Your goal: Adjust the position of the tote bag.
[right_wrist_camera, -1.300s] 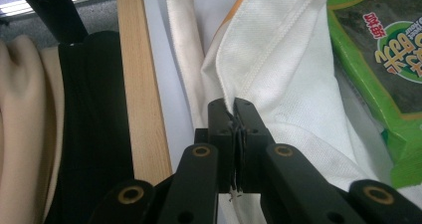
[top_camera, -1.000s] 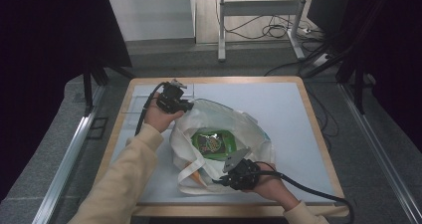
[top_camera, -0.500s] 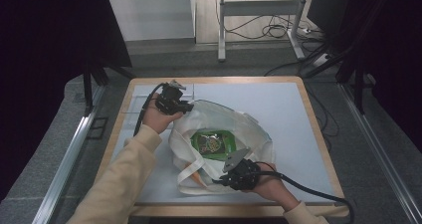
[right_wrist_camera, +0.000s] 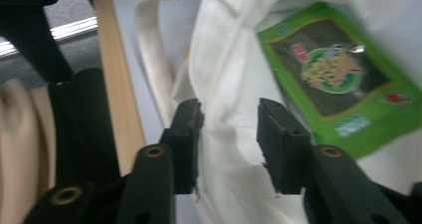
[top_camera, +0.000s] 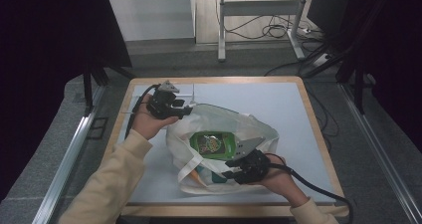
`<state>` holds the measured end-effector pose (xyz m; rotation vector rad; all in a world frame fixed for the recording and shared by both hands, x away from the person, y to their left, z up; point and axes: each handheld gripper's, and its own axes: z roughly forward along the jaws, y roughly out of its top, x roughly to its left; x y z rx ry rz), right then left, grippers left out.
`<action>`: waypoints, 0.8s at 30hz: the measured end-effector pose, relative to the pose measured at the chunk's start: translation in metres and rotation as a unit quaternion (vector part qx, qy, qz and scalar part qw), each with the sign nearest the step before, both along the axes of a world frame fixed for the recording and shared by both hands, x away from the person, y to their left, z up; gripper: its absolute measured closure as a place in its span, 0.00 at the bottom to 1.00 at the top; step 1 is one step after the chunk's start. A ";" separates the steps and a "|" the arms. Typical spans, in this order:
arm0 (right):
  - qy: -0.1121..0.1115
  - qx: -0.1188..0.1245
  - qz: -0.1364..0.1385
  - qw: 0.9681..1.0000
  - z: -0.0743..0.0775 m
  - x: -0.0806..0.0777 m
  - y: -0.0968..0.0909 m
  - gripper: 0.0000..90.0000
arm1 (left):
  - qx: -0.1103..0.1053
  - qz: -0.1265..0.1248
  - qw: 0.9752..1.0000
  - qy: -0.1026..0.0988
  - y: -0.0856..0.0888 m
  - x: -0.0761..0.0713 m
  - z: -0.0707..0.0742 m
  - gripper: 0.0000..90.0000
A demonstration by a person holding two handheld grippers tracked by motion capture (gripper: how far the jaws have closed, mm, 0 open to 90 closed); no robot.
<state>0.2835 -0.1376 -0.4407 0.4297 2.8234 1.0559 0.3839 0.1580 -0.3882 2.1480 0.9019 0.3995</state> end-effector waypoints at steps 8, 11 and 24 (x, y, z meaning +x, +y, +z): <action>-0.026 0.014 -0.044 0.999 0.026 0.016 -0.001 0.68 | 0.027 -0.059 0.998 0.015 -0.008 -0.026 0.001 0.71; -0.038 0.009 -0.065 0.997 0.034 0.026 -0.001 0.78 | 0.039 -0.065 0.997 0.024 -0.013 -0.028 -0.003 0.81; -0.042 0.003 -0.077 0.996 0.031 0.036 0.008 0.99 | 0.092 -0.098 0.989 0.064 -0.039 -0.025 -0.025 0.99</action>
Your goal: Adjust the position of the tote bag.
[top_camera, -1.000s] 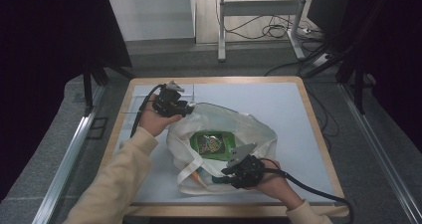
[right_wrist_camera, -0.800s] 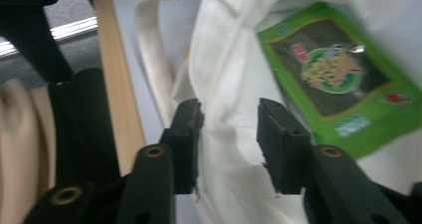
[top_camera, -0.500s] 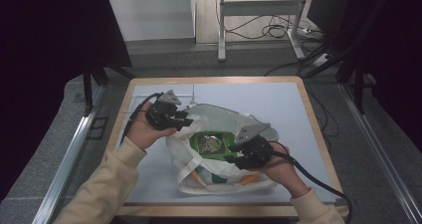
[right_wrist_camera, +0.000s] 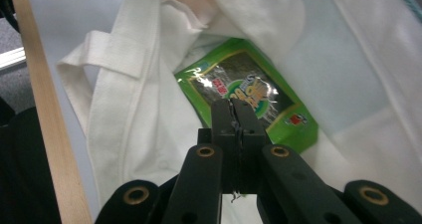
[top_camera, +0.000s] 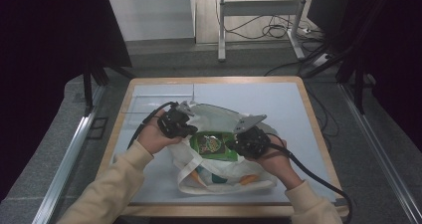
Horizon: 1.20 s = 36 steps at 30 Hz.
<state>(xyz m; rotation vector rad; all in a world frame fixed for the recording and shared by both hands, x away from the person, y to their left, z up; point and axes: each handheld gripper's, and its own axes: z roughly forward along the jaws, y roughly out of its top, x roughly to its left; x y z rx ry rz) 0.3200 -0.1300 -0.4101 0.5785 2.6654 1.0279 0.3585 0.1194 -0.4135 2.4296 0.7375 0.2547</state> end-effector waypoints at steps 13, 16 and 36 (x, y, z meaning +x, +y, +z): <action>0.007 -0.012 0.016 1.000 -0.011 -0.003 0.031 0.99 | 0.053 -0.011 0.998 0.023 -0.024 0.013 -0.008 0.98; 0.014 -0.014 0.022 1.000 -0.020 -0.002 0.040 0.99 | 0.070 -0.006 0.997 0.031 -0.025 0.016 -0.015 0.98; 0.071 -0.056 0.043 0.995 -0.066 0.004 0.062 0.98 | 0.139 0.047 0.988 0.042 -0.030 0.034 -0.042 0.99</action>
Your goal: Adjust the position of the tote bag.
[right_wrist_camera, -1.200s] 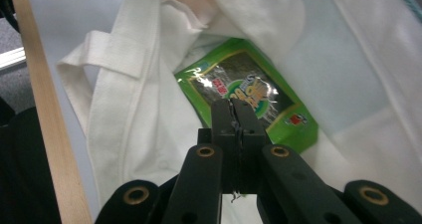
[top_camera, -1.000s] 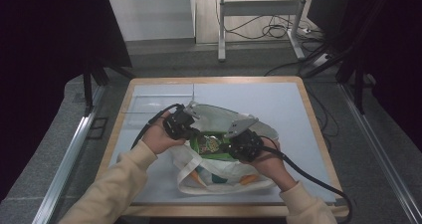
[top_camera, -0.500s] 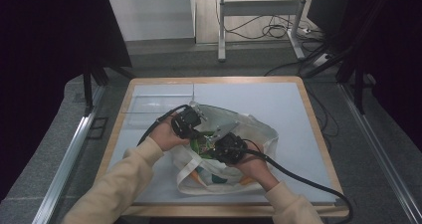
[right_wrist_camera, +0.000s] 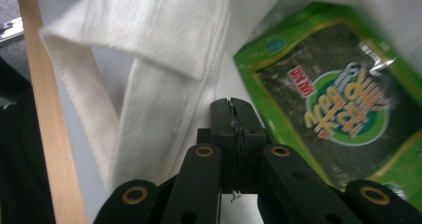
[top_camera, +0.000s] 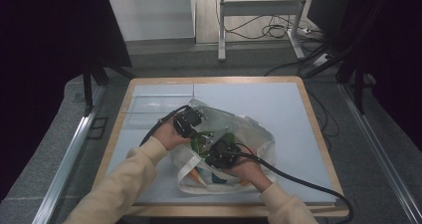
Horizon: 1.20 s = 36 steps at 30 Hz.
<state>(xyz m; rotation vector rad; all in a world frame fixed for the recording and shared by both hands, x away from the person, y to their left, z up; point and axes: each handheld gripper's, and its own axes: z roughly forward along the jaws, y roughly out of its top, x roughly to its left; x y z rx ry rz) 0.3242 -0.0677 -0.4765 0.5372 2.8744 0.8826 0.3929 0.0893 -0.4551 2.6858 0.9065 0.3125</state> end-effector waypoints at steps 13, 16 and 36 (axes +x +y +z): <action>0.036 -0.009 0.058 0.998 -0.011 -0.015 0.006 0.99 | -0.011 0.024 1.000 -0.009 0.005 0.009 -0.003 1.00; 0.040 -0.011 0.060 0.997 -0.012 -0.019 0.006 0.99 | -0.013 0.026 1.000 -0.009 0.006 0.010 -0.004 1.00; 0.035 -0.006 0.047 0.998 -0.010 -0.018 0.004 0.98 | -0.037 0.044 0.998 -0.018 0.014 0.010 0.001 1.00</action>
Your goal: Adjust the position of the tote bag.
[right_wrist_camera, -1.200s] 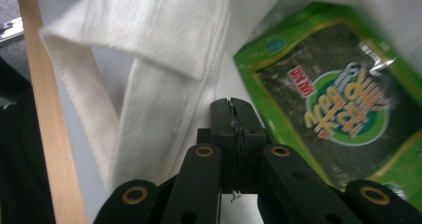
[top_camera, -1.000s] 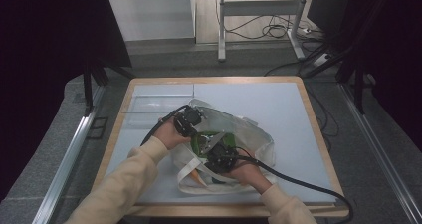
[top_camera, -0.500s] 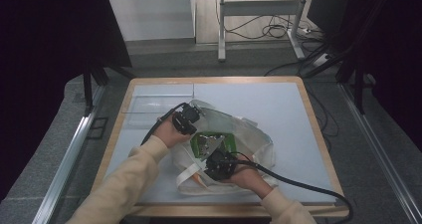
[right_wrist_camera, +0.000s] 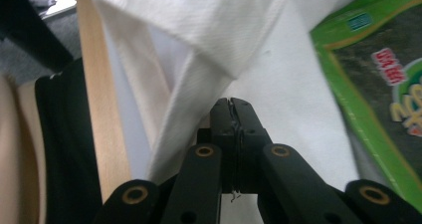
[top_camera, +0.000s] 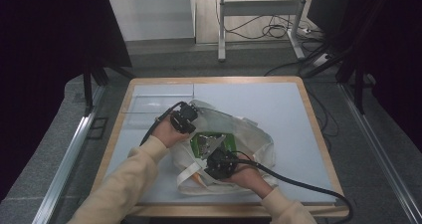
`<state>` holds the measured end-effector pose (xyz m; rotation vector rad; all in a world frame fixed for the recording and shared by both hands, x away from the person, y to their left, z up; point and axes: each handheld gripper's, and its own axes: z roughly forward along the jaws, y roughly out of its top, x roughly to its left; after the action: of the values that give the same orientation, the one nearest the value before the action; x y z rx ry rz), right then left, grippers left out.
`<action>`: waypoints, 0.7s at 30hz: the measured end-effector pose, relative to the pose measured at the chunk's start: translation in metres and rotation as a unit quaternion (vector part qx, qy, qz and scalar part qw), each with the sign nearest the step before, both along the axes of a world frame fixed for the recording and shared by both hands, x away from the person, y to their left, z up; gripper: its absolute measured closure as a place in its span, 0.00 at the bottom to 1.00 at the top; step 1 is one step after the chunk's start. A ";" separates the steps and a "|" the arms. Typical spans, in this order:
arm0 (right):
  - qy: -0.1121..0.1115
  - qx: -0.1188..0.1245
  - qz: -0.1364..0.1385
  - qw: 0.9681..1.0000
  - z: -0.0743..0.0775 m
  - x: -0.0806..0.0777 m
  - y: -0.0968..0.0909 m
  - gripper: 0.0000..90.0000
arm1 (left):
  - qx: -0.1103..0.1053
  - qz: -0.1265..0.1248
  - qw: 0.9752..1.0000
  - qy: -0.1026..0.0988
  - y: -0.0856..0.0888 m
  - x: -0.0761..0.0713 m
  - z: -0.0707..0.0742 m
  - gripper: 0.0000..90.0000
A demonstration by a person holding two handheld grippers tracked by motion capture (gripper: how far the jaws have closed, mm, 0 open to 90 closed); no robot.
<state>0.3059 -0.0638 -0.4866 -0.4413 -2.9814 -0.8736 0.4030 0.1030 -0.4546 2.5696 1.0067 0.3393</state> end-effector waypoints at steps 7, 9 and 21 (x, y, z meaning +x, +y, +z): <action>-0.039 0.018 -0.033 0.999 0.022 0.008 -0.011 0.98 | -0.072 -0.008 0.997 -0.013 0.011 -0.017 0.014 1.00; -0.045 0.019 -0.043 0.998 0.030 0.011 -0.016 0.98 | -0.080 -0.019 0.996 -0.016 0.016 -0.023 0.020 1.00; -0.101 -0.027 -0.136 0.985 0.042 0.050 -0.035 0.98 | -0.102 -0.041 0.994 -0.009 0.020 -0.048 0.018 0.99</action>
<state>0.3555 -0.0991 -0.4444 -0.8251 -3.1864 -0.9063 0.3553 0.1235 -0.4366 2.4101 0.8780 0.2244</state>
